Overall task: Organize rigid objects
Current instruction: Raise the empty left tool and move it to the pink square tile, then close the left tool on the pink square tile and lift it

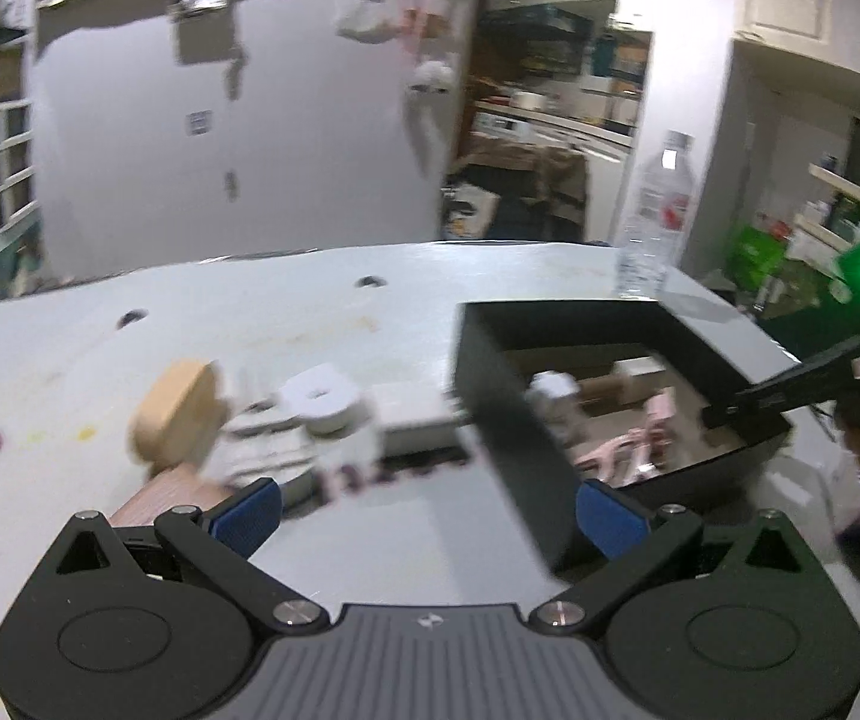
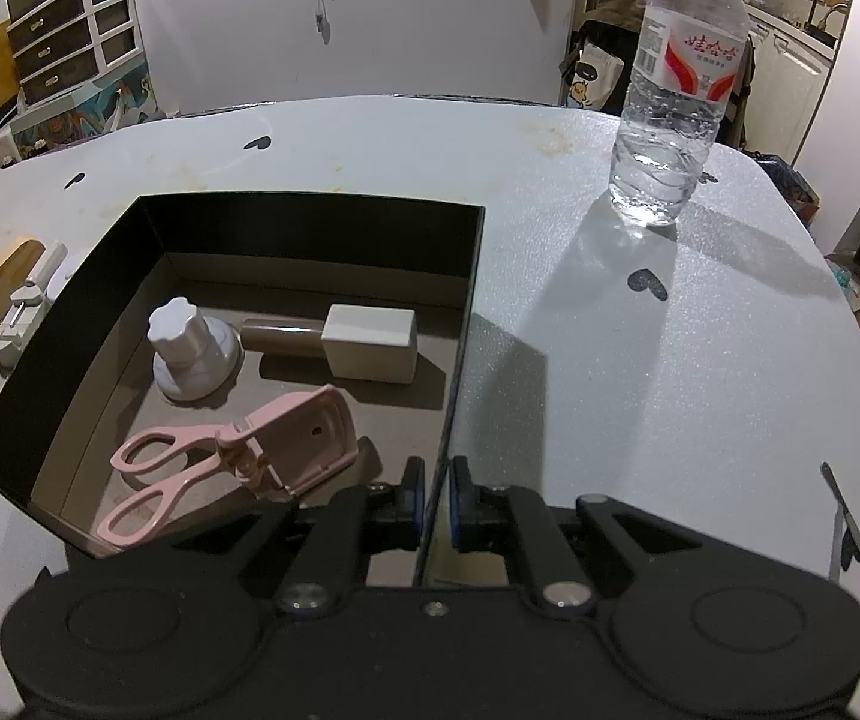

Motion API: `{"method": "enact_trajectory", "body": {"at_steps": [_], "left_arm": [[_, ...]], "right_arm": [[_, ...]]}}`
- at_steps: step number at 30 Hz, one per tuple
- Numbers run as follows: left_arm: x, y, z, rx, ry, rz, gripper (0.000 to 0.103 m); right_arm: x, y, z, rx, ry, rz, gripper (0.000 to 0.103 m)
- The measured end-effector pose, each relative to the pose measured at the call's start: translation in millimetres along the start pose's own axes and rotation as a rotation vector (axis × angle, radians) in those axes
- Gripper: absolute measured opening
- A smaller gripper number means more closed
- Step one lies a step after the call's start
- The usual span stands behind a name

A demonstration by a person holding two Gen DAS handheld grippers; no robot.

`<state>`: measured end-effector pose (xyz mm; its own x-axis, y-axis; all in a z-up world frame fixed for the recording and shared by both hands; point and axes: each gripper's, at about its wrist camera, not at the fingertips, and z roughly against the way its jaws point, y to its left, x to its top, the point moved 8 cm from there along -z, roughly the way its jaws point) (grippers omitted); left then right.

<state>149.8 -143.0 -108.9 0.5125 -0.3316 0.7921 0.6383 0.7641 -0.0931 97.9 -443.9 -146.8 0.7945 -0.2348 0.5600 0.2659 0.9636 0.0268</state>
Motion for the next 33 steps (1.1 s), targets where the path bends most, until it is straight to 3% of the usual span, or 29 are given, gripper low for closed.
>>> {"method": "enact_trajectory", "body": {"at_steps": [10, 14, 18, 25, 29, 33], "left_arm": [[-33.2, 65.6, 3.0, 0.194, 0.001, 0.121, 0.103], [-38.0, 76.3, -0.1, 0.227, -0.002, 0.137, 0.103], [-32.7, 81.2, -6.8, 0.221, -0.017, 0.098, 0.103], [-5.3, 104.8, -36.6, 0.226, -0.051, -0.056, 0.103], [-6.0, 122.6, -60.6, 0.169, -0.003, -0.056, 0.103], [-11.6, 129.3, -67.0, 0.082, 0.03, 0.016, 0.103]], "right_arm": [[0.0, 0.1, 0.0, 0.0, -0.001, 0.0, 0.008], [-0.2, 0.2, 0.0, 0.001, -0.001, 0.0, 0.008], [-0.1, 0.2, -0.2, 0.002, -0.001, 0.0, 0.008], [-0.2, -0.3, -1.9, 0.004, 0.0, -0.004, 0.009], [-0.5, -0.5, -3.0, 0.005, 0.002, -0.006, 0.009], [-0.5, -0.6, -5.5, 0.004, 0.008, -0.004, 0.009]]}}
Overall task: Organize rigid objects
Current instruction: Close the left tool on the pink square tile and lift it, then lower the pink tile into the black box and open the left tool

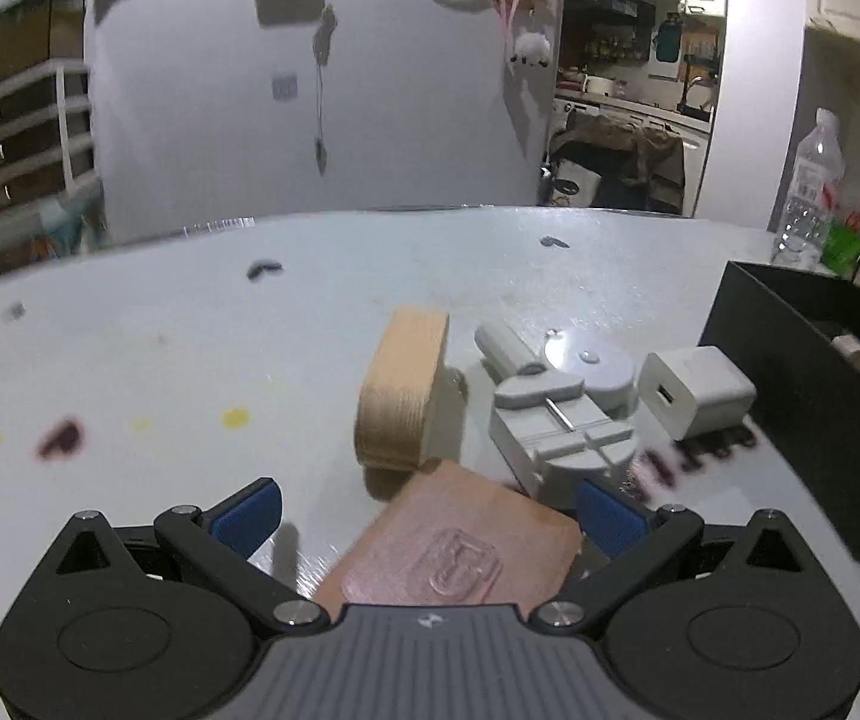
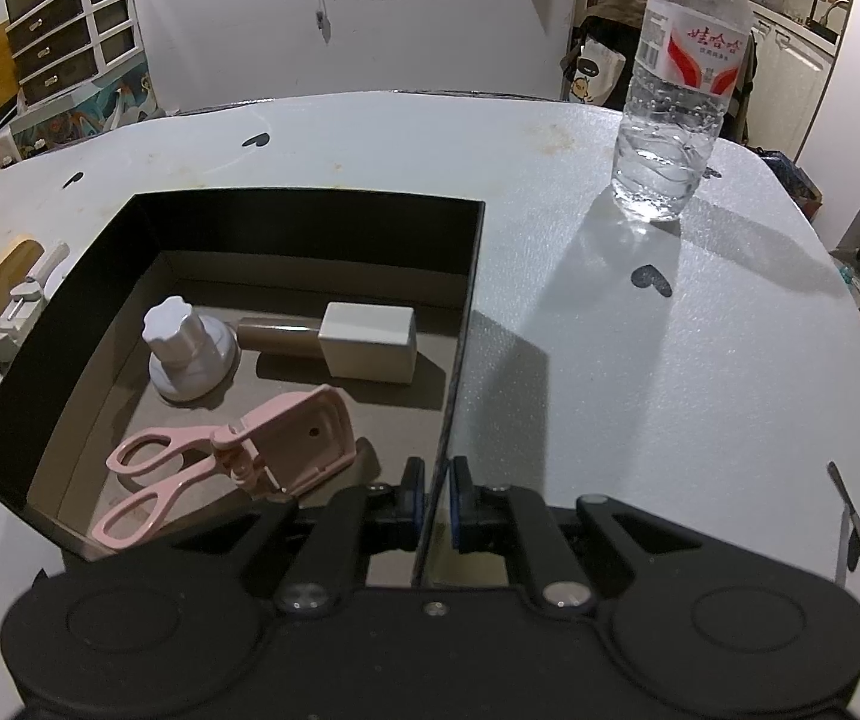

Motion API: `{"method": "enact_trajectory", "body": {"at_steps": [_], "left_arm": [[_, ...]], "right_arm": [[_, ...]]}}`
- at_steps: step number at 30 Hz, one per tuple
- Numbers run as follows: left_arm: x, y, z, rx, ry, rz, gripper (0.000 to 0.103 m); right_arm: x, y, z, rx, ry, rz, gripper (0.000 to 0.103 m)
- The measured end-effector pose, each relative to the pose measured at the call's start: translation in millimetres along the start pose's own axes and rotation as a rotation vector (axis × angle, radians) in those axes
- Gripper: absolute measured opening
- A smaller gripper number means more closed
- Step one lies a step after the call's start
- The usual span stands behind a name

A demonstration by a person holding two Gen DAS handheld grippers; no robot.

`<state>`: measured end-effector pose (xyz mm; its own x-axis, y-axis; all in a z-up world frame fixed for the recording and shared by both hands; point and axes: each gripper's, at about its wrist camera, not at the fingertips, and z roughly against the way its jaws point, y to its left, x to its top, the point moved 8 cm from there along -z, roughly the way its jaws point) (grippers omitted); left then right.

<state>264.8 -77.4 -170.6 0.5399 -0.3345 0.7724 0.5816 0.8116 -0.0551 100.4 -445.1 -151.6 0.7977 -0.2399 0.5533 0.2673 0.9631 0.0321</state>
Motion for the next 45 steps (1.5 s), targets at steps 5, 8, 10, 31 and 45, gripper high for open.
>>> {"method": "enact_trajectory", "body": {"at_steps": [5, 8, 10, 31, 45], "left_arm": [[-13.4, -16.1, 9.4, -0.051, 0.046, -0.028, 0.098], [-21.6, -29.6, 20.0, -0.092, 0.077, -0.038, 0.097], [-26.6, -38.3, 24.3, -0.095, 0.093, -0.048, 0.095], [-16.2, -49.0, 34.3, -0.035, 0.096, 0.116, 0.065], [53.0, -155.0, 58.6, -0.309, -0.028, 0.034, 0.065]], "right_arm": [[0.7, -0.2, -4.1, -0.001, 0.006, 0.001, 0.009], [0.4, 0.2, -5.3, 0.0, 0.007, 0.001, 0.009], [0.3, 0.2, -5.4, 0.001, 0.006, 0.001, 0.008], [-2.7, -1.3, -4.6, 0.003, -0.005, -0.014, 0.008], [-2.5, -0.6, -4.6, 0.002, -0.004, -0.015, 0.008]]}}
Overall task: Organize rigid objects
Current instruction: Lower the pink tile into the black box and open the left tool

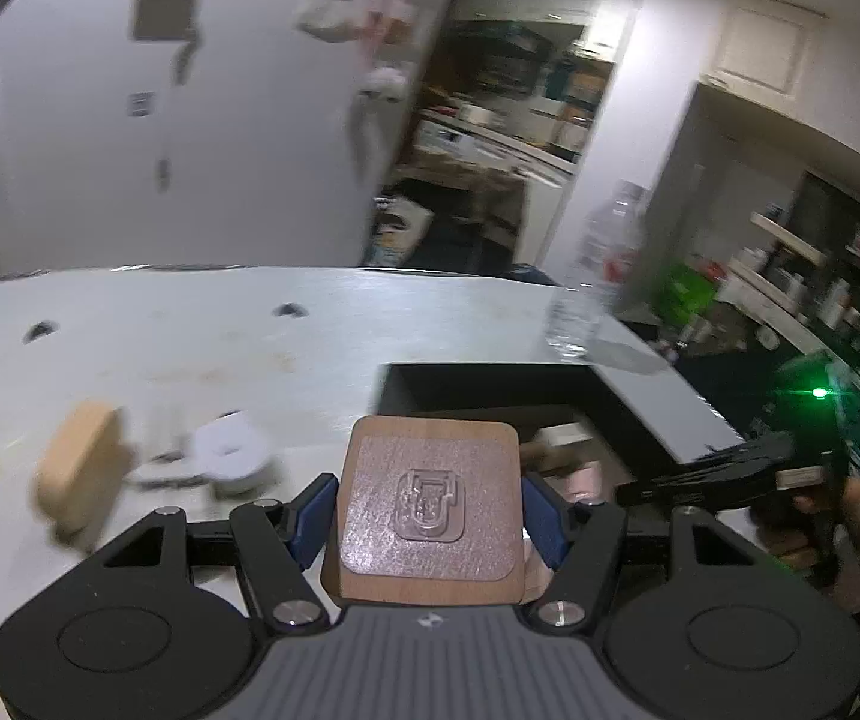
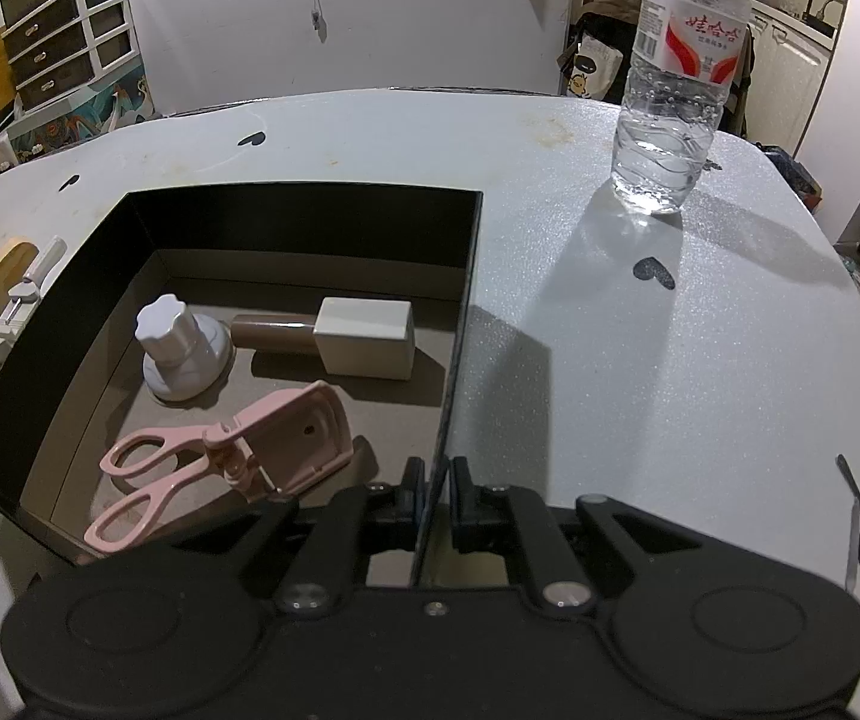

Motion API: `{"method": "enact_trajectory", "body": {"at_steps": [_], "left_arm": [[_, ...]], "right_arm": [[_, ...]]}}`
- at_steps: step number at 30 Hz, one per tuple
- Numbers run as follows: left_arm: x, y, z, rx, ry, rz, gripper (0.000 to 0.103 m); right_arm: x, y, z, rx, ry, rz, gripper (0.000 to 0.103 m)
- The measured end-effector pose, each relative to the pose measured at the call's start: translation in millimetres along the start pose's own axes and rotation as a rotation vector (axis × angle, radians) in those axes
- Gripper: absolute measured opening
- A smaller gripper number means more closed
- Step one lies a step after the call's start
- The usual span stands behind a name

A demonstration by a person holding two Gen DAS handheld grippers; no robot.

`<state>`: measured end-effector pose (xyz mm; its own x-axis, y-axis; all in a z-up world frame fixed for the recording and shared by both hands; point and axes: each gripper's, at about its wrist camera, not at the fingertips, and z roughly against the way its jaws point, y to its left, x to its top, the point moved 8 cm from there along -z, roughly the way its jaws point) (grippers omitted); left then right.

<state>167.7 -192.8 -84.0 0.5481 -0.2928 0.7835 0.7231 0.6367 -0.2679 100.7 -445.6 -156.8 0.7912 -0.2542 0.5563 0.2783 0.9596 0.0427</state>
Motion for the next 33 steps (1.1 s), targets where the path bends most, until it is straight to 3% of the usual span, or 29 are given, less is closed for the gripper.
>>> {"method": "enact_trajectory", "body": {"at_steps": [5, 9, 18, 19, 22, 33], "left_arm": [[6.4, -33.1, -32.2, -0.005, 0.046, -0.039, 0.065], [5.5, -43.6, -51.6, 0.052, 0.082, -0.062, 0.065], [0.8, -57.4, -65.1, 0.079, 0.127, -0.104, 0.066], [0.1, -59.7, -65.7, 0.079, 0.128, -0.108, 0.068], [-1.5, -64.6, -64.7, 0.078, 0.131, -0.124, 0.088], [-8.0, -74.0, -57.1, 0.066, 0.151, -0.149, 0.096]], "right_arm": [[0.5, 0.7, -0.3, -0.003, 0.0, -0.001, 0.008], [0.5, 0.4, -0.5, -0.001, 0.001, -0.003, 0.008], [0.1, -0.1, -1.0, -0.001, -0.001, -0.002, 0.008], [0.1, -0.2, -1.1, -0.001, -0.001, -0.002, 0.008], [-0.1, -0.2, -0.9, 0.0, 0.0, -0.002, 0.008], [-0.3, 0.5, -1.2, -0.002, 0.0, 0.0, 0.008]]}}
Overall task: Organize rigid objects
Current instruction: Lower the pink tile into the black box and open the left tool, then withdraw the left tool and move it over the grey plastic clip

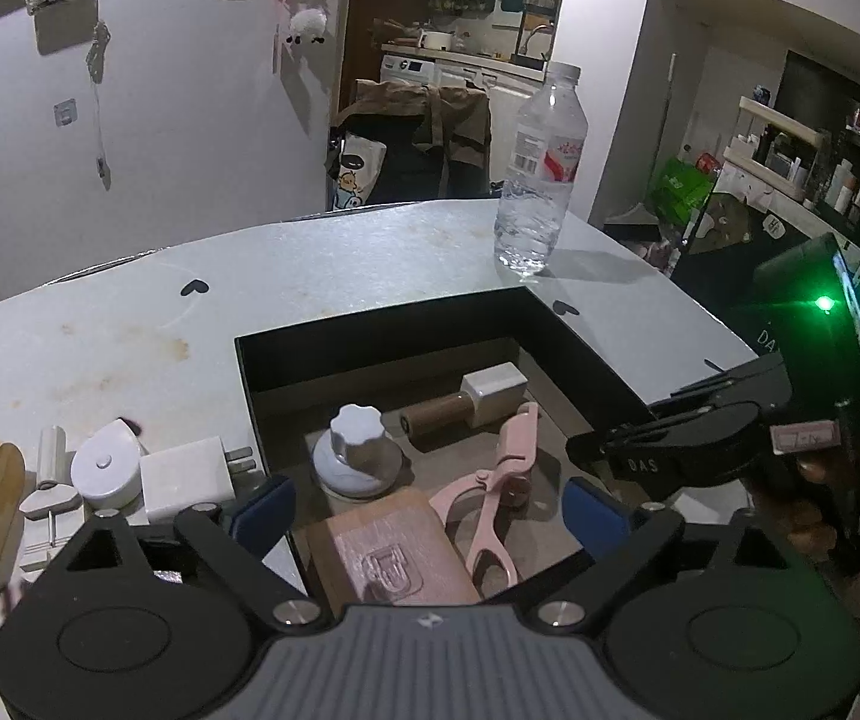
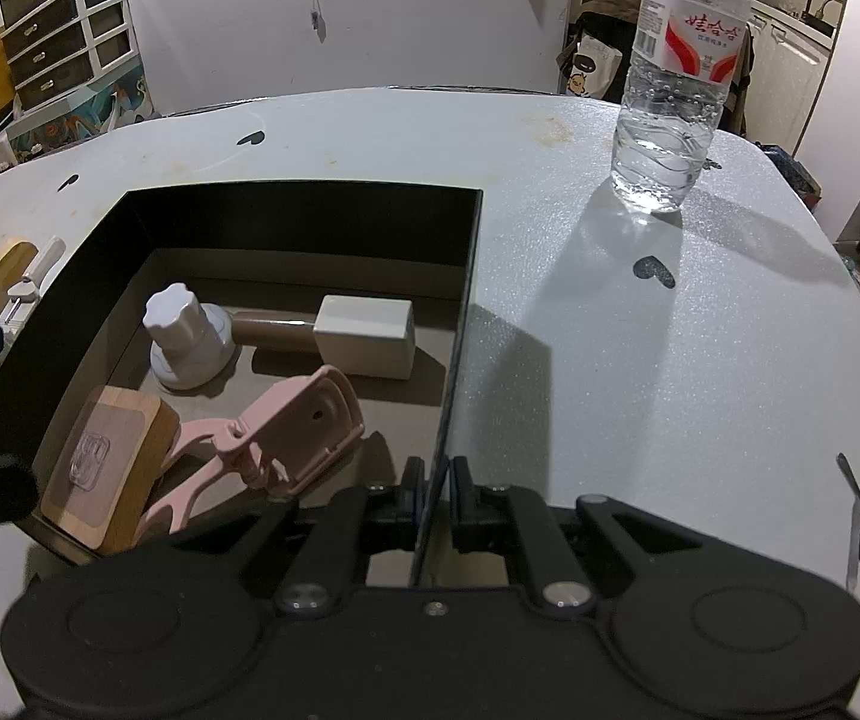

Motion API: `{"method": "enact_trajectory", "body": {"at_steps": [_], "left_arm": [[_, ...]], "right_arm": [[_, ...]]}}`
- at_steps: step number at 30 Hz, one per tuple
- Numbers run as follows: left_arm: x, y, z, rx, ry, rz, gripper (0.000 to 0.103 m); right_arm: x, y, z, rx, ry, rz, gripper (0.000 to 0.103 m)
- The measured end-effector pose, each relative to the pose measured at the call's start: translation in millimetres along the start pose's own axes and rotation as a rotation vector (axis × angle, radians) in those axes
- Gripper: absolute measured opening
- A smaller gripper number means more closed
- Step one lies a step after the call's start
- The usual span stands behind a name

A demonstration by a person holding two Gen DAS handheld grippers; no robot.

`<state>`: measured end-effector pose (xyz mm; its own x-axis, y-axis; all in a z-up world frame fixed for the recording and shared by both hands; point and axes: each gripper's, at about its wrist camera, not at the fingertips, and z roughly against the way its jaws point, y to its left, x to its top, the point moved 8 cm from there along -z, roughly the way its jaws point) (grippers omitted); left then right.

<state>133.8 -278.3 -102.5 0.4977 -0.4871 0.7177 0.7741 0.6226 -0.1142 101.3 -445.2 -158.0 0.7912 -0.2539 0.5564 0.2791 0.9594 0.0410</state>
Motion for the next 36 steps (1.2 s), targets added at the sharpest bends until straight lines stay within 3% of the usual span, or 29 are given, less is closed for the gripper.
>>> {"method": "enact_trajectory", "body": {"at_steps": [23, 36], "left_arm": [[-15.7, 12.3, 22.4, 0.031, 0.002, -0.012, 0.102], [-50.5, 91.8, 44.4, 0.141, -0.028, 0.106, 0.102]], "right_arm": [[-0.8, 0.4, -0.4, 0.002, -0.003, -0.004, 0.008], [-2.3, -2.0, 0.5, 0.008, -0.016, -0.02, 0.008]]}}
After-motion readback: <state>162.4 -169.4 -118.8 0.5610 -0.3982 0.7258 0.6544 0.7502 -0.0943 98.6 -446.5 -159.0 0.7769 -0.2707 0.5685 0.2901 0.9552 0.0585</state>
